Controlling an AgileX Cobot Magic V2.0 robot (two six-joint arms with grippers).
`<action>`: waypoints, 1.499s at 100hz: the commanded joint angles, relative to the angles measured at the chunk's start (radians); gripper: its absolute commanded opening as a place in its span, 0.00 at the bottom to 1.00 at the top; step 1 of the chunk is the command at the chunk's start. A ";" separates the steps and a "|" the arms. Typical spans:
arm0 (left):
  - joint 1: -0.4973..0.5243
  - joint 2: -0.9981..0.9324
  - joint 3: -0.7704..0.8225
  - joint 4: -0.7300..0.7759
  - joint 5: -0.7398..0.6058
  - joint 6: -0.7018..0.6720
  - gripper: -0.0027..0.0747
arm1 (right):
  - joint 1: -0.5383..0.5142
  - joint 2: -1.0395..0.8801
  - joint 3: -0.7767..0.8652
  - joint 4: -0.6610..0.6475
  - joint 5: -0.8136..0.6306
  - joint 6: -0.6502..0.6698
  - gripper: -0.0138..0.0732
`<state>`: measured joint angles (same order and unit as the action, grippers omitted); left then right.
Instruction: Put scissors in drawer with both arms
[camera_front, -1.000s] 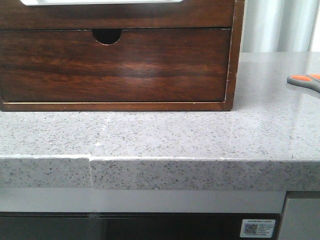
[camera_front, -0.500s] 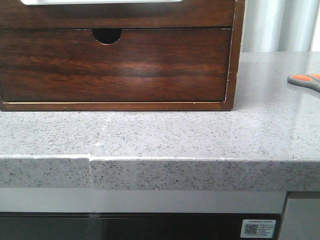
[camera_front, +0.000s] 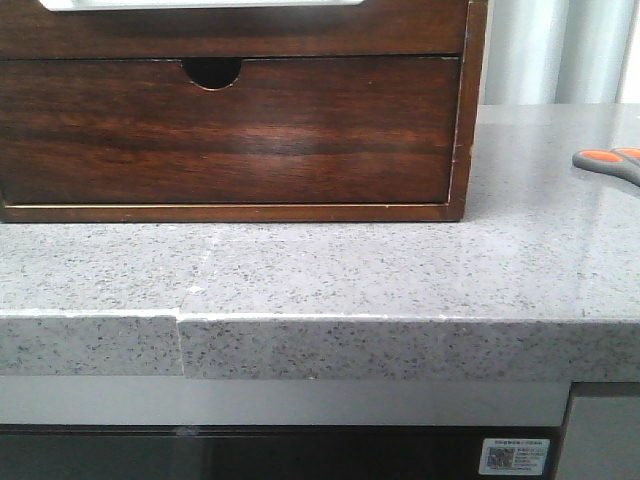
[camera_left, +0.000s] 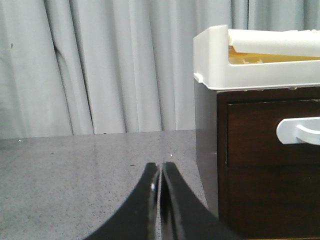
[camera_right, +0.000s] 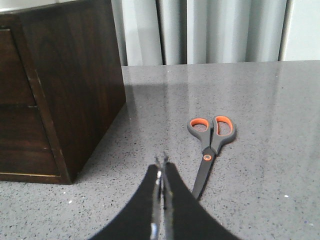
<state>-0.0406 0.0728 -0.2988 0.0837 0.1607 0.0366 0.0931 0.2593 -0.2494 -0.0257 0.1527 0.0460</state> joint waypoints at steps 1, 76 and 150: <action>0.003 0.040 -0.051 0.018 -0.069 -0.010 0.01 | 0.002 0.031 -0.040 0.000 -0.077 -0.002 0.08; -0.084 0.396 -0.040 0.489 -0.558 -0.010 0.52 | 0.002 0.031 -0.040 0.000 -0.037 -0.002 0.08; -0.363 0.896 -0.310 0.956 -0.594 0.097 0.52 | 0.002 0.031 -0.040 0.000 -0.025 -0.002 0.08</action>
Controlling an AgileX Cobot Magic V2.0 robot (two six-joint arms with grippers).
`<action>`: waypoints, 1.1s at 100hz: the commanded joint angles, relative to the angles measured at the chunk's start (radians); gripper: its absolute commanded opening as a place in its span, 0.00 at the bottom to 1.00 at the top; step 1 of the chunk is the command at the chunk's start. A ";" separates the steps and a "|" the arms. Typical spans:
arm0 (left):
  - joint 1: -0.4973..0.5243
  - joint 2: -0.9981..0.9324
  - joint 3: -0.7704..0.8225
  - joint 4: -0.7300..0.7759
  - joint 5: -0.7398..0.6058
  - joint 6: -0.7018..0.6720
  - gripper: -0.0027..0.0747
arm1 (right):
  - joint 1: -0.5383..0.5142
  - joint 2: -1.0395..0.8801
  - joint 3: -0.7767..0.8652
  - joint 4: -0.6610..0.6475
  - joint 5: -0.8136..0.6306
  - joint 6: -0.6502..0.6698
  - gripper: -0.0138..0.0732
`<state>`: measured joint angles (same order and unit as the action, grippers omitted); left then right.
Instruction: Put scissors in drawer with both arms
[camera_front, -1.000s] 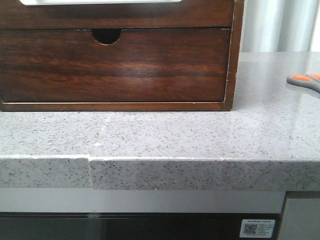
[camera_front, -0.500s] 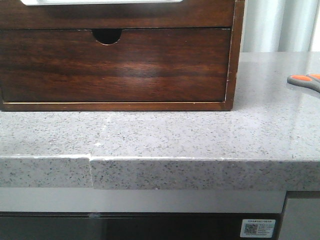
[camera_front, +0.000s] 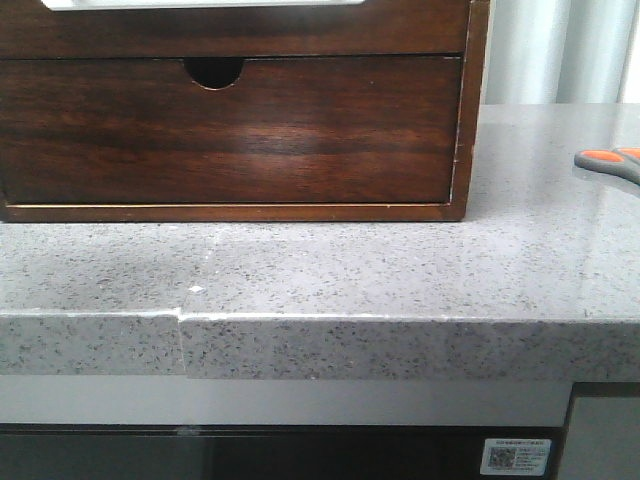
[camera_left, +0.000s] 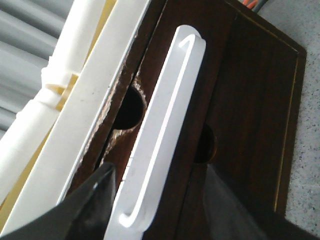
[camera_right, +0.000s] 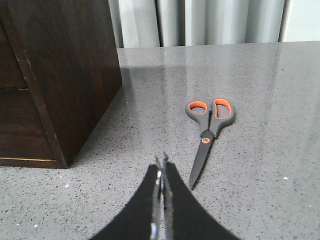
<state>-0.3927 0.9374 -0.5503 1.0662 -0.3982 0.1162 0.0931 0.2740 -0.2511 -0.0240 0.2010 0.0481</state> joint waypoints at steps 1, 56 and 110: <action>-0.010 0.040 -0.063 -0.027 -0.032 0.025 0.52 | 0.002 0.016 -0.038 -0.001 -0.073 -0.004 0.08; -0.010 0.190 -0.156 0.087 0.032 0.074 0.46 | 0.002 0.016 -0.038 -0.001 -0.073 -0.004 0.08; -0.010 0.187 -0.156 0.087 0.051 0.074 0.01 | 0.002 0.016 -0.038 -0.001 -0.071 -0.004 0.08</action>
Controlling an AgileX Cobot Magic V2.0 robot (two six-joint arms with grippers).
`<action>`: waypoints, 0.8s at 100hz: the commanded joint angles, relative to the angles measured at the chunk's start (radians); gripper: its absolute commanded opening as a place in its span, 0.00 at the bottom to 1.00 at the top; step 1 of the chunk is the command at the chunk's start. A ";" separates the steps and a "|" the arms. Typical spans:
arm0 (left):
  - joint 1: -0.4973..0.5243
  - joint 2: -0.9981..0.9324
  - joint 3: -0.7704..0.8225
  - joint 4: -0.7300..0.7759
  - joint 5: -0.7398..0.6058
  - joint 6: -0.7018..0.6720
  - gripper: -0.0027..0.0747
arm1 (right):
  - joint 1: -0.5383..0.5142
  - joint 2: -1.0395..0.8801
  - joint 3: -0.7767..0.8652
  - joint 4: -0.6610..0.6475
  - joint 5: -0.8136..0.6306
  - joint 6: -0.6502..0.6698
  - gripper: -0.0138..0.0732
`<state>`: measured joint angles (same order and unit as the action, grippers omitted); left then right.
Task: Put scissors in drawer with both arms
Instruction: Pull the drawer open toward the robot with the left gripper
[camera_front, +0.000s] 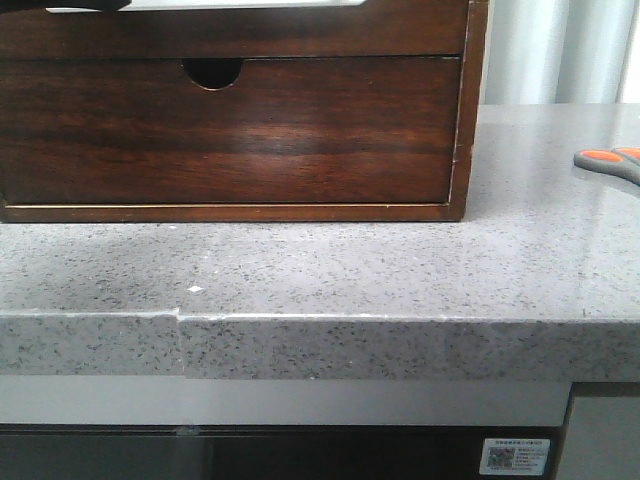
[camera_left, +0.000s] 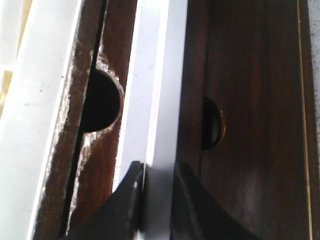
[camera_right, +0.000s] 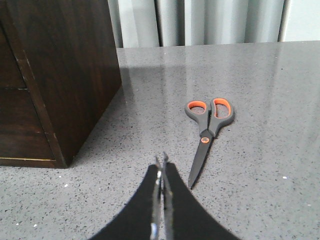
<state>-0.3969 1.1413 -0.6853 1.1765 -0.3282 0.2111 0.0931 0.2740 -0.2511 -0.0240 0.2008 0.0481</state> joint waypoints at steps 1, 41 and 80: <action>-0.006 -0.016 -0.021 -0.023 -0.019 -0.021 0.01 | 0.002 0.016 -0.038 -0.001 -0.071 -0.004 0.08; -0.039 -0.099 0.006 -0.023 -0.027 -0.024 0.01 | 0.002 0.016 -0.038 -0.001 -0.070 -0.004 0.08; -0.120 -0.199 0.098 -0.027 -0.018 -0.031 0.01 | 0.002 0.016 -0.038 -0.001 -0.068 -0.004 0.08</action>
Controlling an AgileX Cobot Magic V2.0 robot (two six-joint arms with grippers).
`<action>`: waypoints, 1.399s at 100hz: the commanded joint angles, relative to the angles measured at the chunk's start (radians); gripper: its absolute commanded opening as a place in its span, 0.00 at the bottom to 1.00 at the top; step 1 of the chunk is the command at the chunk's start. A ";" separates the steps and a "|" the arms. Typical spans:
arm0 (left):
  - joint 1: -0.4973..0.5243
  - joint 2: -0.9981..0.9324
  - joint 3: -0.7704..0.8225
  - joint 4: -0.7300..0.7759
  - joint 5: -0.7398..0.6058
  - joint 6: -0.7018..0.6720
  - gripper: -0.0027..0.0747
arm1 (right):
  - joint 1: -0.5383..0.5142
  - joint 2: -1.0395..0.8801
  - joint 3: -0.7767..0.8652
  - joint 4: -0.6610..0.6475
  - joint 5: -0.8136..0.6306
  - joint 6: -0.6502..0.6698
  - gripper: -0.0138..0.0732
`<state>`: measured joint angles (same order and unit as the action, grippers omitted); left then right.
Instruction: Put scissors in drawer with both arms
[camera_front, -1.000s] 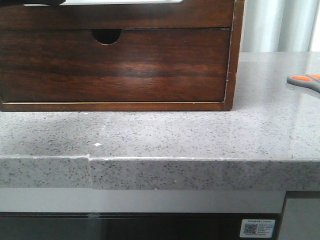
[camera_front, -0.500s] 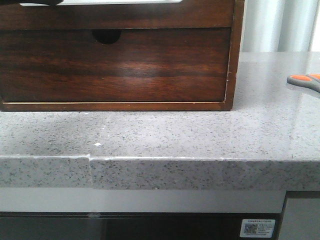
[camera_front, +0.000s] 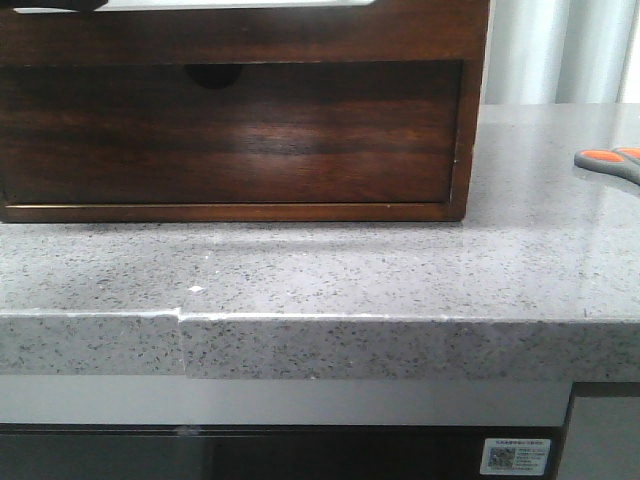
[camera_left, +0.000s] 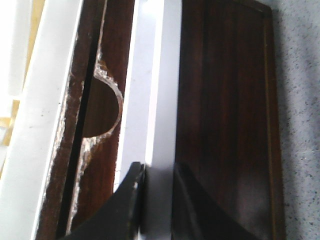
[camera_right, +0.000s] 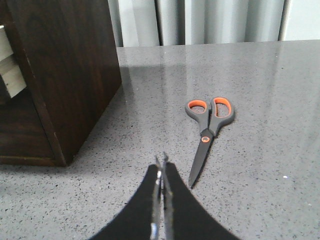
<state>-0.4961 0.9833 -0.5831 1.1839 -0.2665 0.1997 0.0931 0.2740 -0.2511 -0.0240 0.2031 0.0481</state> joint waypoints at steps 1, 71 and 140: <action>-0.021 -0.043 -0.002 -0.034 -0.080 -0.020 0.01 | 0.002 0.016 -0.038 -0.001 -0.071 -0.004 0.08; -0.021 -0.263 0.183 -0.036 -0.152 -0.020 0.01 | 0.002 0.016 -0.038 -0.001 -0.068 -0.004 0.08; -0.021 -0.269 0.183 -0.061 -0.210 -0.020 0.28 | 0.002 0.016 -0.038 -0.001 -0.068 -0.004 0.08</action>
<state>-0.5059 0.7222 -0.3697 1.1825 -0.4201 0.2044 0.0931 0.2740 -0.2511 -0.0240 0.2100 0.0481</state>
